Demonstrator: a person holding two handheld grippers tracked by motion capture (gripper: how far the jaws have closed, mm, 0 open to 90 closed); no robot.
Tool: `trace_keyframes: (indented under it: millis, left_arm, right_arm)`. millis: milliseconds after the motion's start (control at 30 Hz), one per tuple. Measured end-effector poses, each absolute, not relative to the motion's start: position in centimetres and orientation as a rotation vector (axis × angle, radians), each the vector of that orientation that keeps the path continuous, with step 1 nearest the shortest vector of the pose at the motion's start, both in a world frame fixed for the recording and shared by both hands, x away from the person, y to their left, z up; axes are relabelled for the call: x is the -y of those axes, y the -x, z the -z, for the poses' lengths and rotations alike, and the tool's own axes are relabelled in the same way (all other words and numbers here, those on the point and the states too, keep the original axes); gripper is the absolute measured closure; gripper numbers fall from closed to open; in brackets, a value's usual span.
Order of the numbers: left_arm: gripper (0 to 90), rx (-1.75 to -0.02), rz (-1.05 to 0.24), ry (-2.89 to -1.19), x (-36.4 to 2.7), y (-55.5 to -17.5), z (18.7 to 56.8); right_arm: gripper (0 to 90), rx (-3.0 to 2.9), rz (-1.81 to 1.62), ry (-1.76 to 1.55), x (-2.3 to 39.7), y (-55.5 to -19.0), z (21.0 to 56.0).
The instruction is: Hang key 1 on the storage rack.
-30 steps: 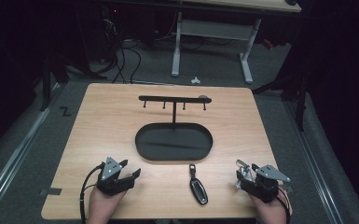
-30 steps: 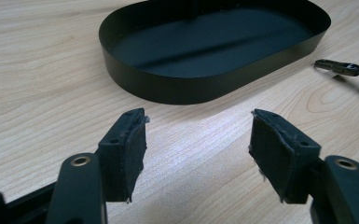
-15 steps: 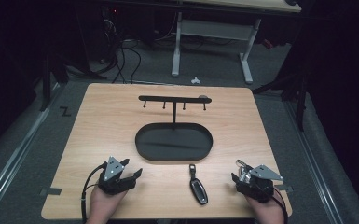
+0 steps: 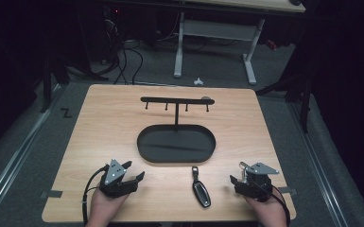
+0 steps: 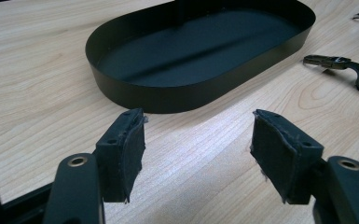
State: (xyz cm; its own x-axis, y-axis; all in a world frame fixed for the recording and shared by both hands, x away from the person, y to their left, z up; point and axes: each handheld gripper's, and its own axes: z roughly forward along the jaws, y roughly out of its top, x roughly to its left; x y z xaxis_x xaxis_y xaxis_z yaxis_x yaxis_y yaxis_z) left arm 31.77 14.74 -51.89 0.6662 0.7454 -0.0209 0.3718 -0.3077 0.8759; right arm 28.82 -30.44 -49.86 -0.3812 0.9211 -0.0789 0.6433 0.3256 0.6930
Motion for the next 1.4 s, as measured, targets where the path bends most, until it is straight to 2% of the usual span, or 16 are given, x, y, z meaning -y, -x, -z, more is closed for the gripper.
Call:
trace_keyframes:
  millis: [167,433,1167,1400]
  left_arm:
    - [35.2,-0.860,-0.488,-1.933,-14.8,-31.7,51.9]
    - [35.4,-0.866,-0.478,-1.914,-15.0,-31.5,51.9]
    - [35.1,-0.808,-0.488,-1.944,-14.3,-31.2,51.8]
    - [35.1,-0.797,-0.491,-1.949,-14.2,-31.2,51.9]
  right_arm:
    - [35.8,-2.169,-0.760,-1.376,29.9,-29.1,49.5]
    - [37.6,-2.228,-0.675,-1.435,29.5,-29.8,48.2]
    - [38.8,-2.517,-0.299,-1.542,27.0,-33.2,46.2]
    - [36.3,-2.558,-0.178,-1.605,25.8,-34.8,45.3]
